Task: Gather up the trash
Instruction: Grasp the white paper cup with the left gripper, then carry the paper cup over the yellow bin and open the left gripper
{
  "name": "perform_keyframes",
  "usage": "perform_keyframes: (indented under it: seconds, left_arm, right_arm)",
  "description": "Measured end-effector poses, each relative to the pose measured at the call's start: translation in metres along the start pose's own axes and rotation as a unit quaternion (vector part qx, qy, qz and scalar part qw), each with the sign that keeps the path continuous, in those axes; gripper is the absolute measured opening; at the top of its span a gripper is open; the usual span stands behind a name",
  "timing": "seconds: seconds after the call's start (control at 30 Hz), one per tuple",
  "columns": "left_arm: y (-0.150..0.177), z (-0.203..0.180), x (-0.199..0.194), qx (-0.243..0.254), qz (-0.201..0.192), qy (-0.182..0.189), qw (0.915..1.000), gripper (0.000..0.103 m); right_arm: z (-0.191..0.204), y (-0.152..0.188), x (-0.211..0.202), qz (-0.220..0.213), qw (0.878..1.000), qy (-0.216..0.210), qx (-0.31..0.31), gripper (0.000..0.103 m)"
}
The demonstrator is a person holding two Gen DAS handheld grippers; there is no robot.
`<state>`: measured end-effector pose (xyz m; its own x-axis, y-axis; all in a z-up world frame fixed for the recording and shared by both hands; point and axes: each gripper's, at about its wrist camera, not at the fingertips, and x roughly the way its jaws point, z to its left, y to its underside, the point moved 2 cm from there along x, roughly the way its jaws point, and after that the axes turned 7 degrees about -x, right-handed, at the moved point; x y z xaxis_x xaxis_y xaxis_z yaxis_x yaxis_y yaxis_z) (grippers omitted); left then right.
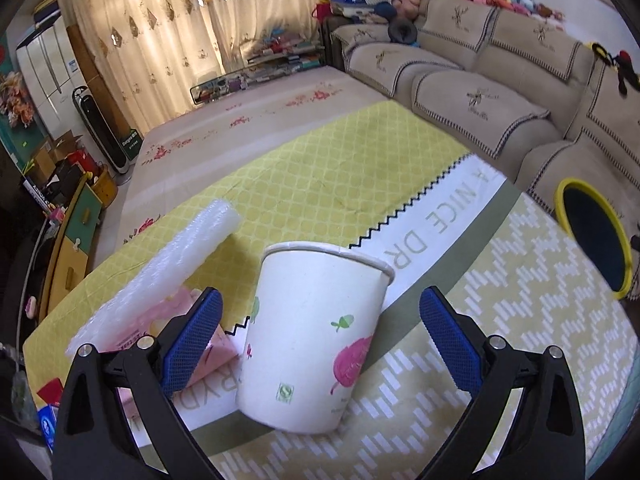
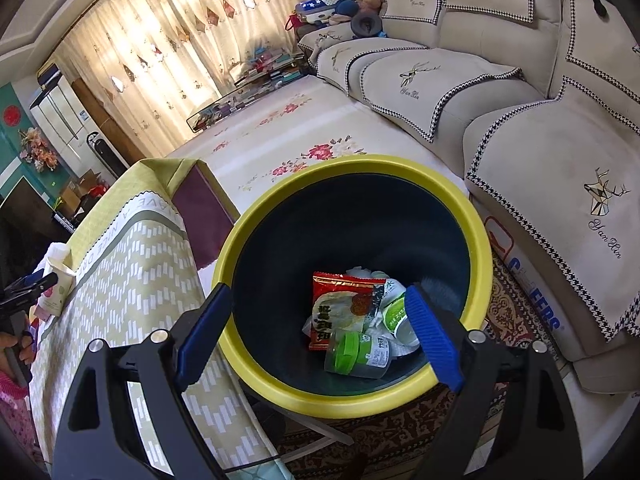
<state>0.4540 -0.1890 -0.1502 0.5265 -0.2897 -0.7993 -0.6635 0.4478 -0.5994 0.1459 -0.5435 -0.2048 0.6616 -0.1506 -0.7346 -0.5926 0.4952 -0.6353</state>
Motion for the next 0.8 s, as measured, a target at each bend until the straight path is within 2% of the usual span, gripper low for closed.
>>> perform_keyframes:
  seconds: [0.13,0.23,0.33,0.6,0.8]
  left_arm:
    - [0.000,-0.002,0.015,0.013,0.020,-0.006,0.9997,0.087]
    - [0.002,-0.001,0.026,0.021,0.036,-0.011,0.9991,0.078]
    - [0.004,0.001,0.031,0.020,0.044,-0.011,0.9988,0.064]
    - [0.006,0.000,0.004,0.010,0.021,0.003,0.9997,0.061]
    - [0.012,-0.036,-0.051,0.012,-0.006,0.024,0.9996,0.061]
  right_arm:
    - [-0.001,0.001,0.002,0.004,1.000,0.000,0.000,0.083]
    - [-0.003,0.003,0.003,0.006,1.000,-0.002,0.004,0.083]
    - [-0.004,0.003,0.003,0.006,1.000,-0.004,0.006,0.083]
    - [-0.004,0.005,-0.003,-0.001,1.000,-0.013,0.008,0.083]
    - [-0.005,0.007,-0.017,-0.010,1.000,-0.019,0.008,0.083]
